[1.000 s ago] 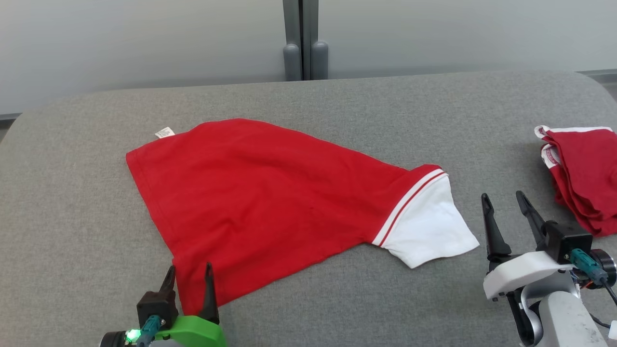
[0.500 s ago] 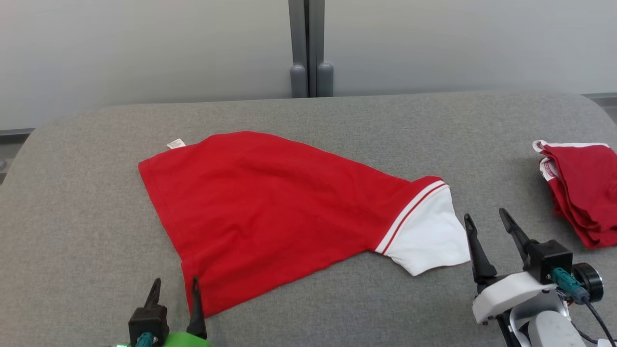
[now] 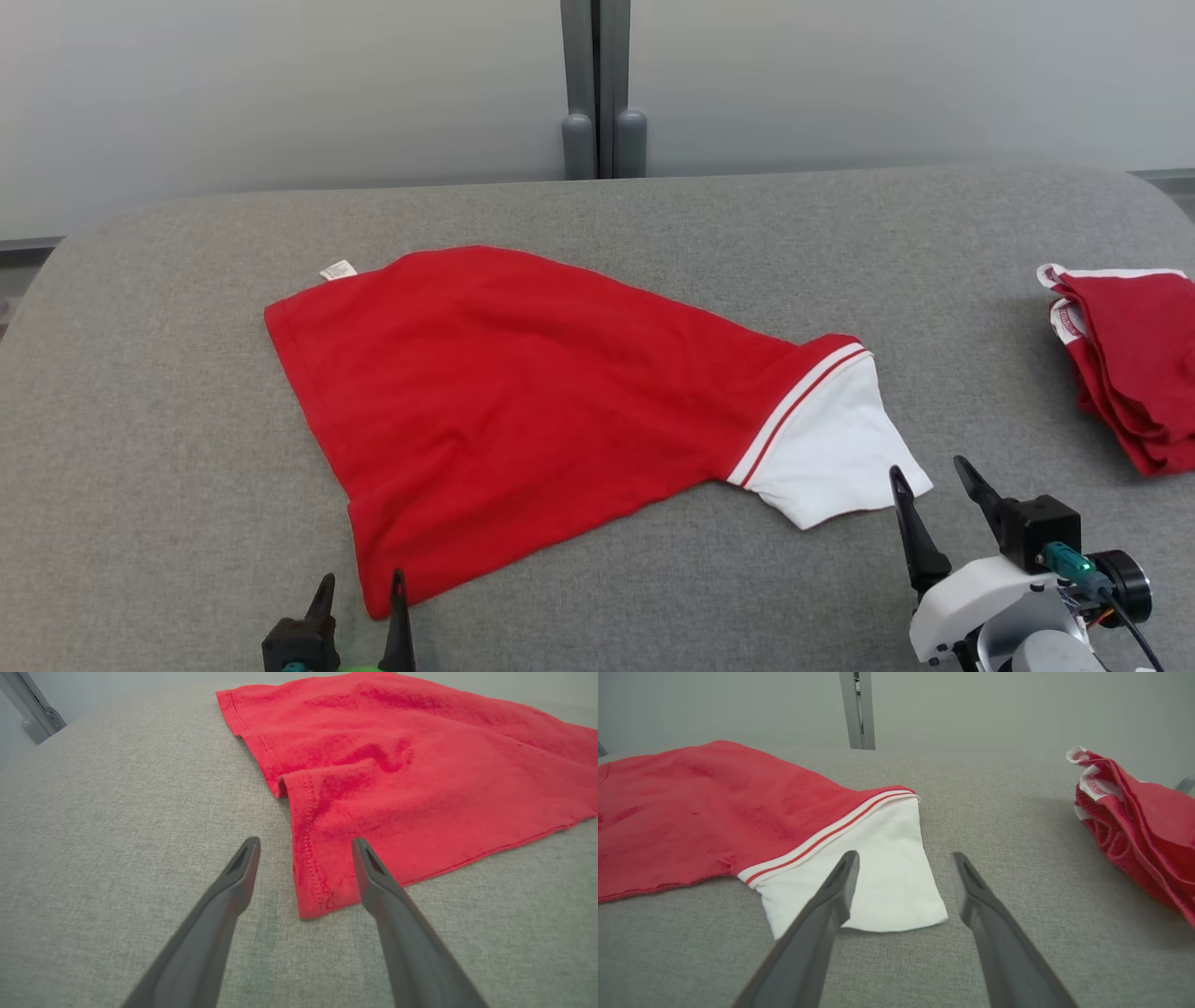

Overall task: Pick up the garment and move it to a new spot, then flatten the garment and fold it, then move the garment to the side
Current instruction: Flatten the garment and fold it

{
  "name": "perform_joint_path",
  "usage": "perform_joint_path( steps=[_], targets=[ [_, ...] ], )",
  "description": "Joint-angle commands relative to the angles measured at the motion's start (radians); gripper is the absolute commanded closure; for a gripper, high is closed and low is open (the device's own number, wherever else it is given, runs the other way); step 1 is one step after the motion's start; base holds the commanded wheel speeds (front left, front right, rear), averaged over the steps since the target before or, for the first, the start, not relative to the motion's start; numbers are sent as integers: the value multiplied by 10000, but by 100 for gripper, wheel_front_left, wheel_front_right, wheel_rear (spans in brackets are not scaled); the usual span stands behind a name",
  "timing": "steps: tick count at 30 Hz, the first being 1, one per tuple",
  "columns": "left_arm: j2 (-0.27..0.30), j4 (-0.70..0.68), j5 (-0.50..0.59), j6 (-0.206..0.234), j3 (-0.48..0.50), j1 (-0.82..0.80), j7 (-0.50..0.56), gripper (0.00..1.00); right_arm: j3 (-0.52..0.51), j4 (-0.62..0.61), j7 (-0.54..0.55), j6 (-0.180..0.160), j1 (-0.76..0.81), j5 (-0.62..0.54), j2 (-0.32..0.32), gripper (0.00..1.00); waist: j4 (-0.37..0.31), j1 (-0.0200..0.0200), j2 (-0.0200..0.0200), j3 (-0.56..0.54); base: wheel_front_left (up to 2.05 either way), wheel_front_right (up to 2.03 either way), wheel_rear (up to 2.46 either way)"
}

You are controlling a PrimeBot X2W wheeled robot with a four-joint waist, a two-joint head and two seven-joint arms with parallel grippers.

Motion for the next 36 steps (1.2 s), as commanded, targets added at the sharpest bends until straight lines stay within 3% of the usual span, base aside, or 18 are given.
perform_joint_path(
  steps=[1,18,27,28,29,30,31,36],
  targets=[
    [41,118,-90,-39,-62,-244,1,0,-56,187,2,-12,-220,-101,-45,0,-67,0,0,252,0,0,0],
    [41,1556,-1062,34,-766,-1292,12,0,-886,1600,1,-12,-1473,-660,-42,0,155,0,0,1215,0,0,0],
    [42,2396,-1481,-217,-1120,-1482,80,0,-793,3924,62,-9,-1949,-1063,-16,0,382,0,0,1362,0,0,0],
    [41,2532,-1571,-279,-1184,-1503,83,10,-746,4108,77,-6,-1982,-1043,-11,54,399,0,0,1354,0,0,0],
    [36,2601,-1612,-305,-1220,-1529,83,38,-718,4220,77,-6,-2000,-967,4,76,413,0,0,1345,0,0,0],
    [33,2683,-1617,-333,-1284,-1568,85,84,-665,4335,79,-4,-2033,-898,4,100,425,0,0,1322,0,0,0],
    [31,2741,-1643,-340,-1327,-1566,88,100,-634,4399,85,-6,-2053,-841,5,100,432,0,0,1294,0,0,0],
    [21,2722,-1768,-316,-1423,-1449,79,100,-586,4032,55,-6,-1911,-430,-22,100,517,0,0,1042,0,0,0]
  ],
)
